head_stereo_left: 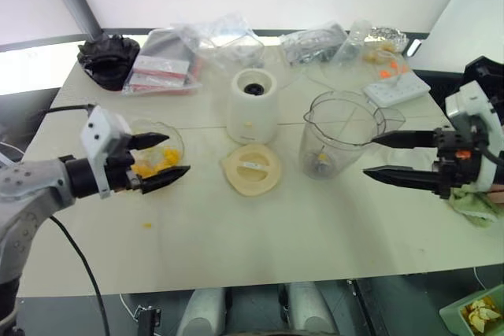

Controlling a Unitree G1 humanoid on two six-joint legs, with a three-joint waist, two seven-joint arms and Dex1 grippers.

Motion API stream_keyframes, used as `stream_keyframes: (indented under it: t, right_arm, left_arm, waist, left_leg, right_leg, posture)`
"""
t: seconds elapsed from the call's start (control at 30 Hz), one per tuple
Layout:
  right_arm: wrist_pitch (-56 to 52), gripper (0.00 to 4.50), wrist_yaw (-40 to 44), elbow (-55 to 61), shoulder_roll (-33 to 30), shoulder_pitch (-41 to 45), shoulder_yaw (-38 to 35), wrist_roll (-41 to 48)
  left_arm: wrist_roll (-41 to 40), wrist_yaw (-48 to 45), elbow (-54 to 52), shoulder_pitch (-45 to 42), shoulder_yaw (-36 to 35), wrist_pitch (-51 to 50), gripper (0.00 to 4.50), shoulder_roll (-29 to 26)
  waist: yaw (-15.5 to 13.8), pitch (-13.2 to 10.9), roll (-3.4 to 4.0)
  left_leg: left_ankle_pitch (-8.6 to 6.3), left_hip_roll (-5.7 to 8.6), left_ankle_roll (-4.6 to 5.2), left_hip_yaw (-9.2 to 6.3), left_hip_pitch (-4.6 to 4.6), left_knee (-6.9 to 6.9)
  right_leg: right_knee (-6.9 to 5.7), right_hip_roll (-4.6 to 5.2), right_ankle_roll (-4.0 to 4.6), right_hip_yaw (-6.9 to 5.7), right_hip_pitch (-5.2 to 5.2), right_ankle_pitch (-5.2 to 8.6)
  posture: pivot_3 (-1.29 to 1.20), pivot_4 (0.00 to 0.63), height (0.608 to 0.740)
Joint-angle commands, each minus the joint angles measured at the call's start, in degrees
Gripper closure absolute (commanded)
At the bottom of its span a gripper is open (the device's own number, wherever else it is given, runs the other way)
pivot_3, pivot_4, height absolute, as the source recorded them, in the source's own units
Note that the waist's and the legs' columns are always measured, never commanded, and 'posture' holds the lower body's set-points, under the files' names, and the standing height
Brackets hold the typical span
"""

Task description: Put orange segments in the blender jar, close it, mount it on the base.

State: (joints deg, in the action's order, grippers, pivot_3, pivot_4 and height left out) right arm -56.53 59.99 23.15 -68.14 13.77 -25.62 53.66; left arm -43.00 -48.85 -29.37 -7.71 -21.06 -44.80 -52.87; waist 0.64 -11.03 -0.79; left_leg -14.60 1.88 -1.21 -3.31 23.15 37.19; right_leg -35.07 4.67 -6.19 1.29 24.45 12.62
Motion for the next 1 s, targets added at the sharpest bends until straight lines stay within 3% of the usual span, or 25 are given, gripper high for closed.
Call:
stream_keyframes:
  t: [0.03, 0.33, 0.77, 1.0]
  right_arm:
    - [0.30, 0.43, -0.30, -1.37, -0.83, 3.59, -1.57, 1.42]
    - [0.22, 0.43, -0.61, -3.11, -0.39, 8.64, 1.09, 1.39]
    - [3.46, 0.43, 2.47, -6.52, -0.99, 14.75, 4.32, -0.96]
    - [3.84, 0.43, -0.77, -3.30, 2.19, 13.90, 2.61, -0.01]
  left_arm:
    - [-0.50, -1.16, -0.43, -1.51, -0.79, 0.53, 0.22, -1.88]
    - [-0.95, -1.86, -0.21, -2.85, -0.05, -0.48, 0.22, -3.81]
    - [1.25, -12.80, 7.09, -5.51, 1.12, 1.00, 0.22, -12.45]
    - [7.51, -20.60, 19.66, -8.68, 4.19, 8.02, 0.22, -17.13]
  waist:
    - [0.09, 0.00, 0.00]
    - [0.01, 0.00, 0.01]
    - [0.18, -0.01, 0.02]
    - [0.16, -0.02, 0.03]
  left_leg:
    - [0.00, 0.00, 0.00, 0.02, 0.00, 0.00]
    - [0.00, 0.00, 0.00, 0.02, 0.02, 0.02]
    - [0.00, 0.00, 0.00, 0.23, 0.04, 0.00]
    - [0.01, -0.02, 0.00, 0.23, 0.03, 0.03]
  right_leg:
    - [-0.02, 0.00, 0.00, 0.01, 0.01, 0.00]
    - [-0.05, -0.01, 0.01, 0.00, 0.02, 0.00]
    - [-0.08, -0.02, 0.00, 0.00, 0.09, 0.00]
    - [-0.14, -0.04, 0.01, 0.00, 0.10, -0.01]
  posture:
    - [0.00, 0.150, 0.740]
    - [0.00, 0.150, 0.740]
    - [0.00, 0.150, 0.740]
    - [0.00, 0.150, 0.740]
